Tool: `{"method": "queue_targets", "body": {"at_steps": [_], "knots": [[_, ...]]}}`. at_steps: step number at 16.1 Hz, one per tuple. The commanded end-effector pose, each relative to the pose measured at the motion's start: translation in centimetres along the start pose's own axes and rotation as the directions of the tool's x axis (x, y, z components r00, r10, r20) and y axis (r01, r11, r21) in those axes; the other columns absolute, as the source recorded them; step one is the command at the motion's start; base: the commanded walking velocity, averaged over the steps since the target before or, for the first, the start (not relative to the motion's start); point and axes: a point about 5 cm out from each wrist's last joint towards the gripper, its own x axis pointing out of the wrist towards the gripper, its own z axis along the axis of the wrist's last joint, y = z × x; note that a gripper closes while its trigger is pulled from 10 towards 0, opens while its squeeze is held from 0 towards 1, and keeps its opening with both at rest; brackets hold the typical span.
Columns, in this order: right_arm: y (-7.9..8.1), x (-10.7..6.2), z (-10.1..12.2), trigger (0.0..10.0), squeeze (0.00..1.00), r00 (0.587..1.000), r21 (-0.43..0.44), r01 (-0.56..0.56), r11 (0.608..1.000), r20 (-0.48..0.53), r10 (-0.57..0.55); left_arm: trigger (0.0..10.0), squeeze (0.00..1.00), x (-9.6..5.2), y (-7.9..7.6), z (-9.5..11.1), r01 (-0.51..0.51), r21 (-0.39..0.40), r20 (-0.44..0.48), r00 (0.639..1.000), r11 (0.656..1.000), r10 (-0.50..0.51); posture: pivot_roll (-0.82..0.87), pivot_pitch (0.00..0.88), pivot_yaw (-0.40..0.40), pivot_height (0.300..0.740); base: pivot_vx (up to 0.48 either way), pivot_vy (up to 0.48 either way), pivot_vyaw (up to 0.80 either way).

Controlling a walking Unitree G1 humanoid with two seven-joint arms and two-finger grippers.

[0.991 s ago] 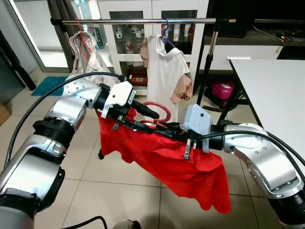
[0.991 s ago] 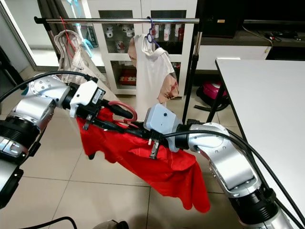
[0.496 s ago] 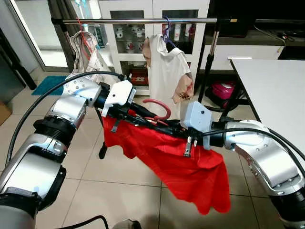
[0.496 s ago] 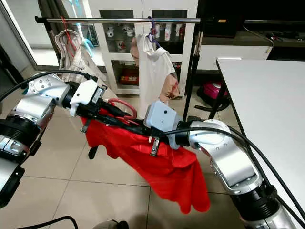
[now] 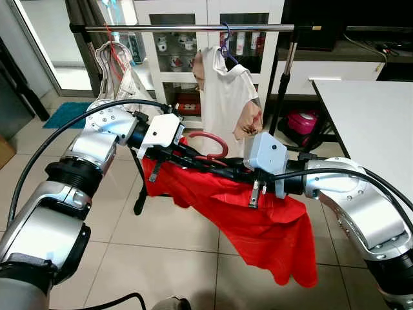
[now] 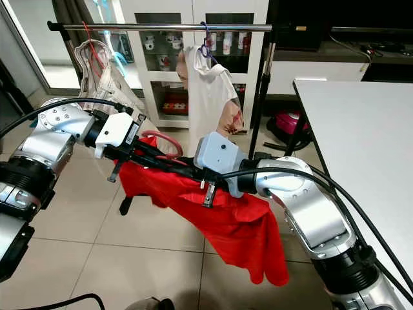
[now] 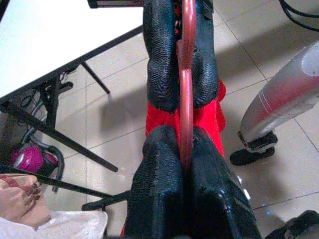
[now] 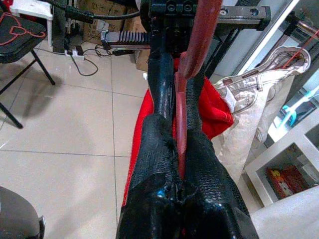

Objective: Hang hanger

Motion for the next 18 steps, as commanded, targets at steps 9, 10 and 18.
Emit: {"method": "queue_targets", "body": {"at_steps": [9, 10, 18], "knots": [[-3.2, -0.8, 3.8, 10.0, 0.00, 0.975, -0.108, 0.173, 0.979, 0.158, -0.155, 0.0, 0.00, -2.0, 1.5, 1.1, -0.134, 0.047, -0.005, 0.991, 0.990, 0.134, -0.16, 0.000, 0.080, 0.740, 0.000, 0.000, 0.00], [-3.2, -0.8, 3.8, 10.0, 0.80, 0.975, -0.103, 0.170, 0.980, 0.165, -0.152, 0.0, 0.00, -2.1, 1.6, 1.1, -0.137, 0.046, -0.007, 0.990, 0.989, 0.138, -0.16, 0.000, 0.079, 0.740, 0.000, 0.000, 0.00], [-3.0, -1.5, 3.5, 10.0, 1.00, 0.976, -0.080, 0.160, 0.984, 0.165, -0.145, 0.0, 0.00, -2.5, 2.0, -0.7, -0.284, -0.045, -0.116, 0.954, 0.958, 0.278, -0.16, 0.000, 0.086, 0.740, 0.000, 0.000, 0.00]]}}
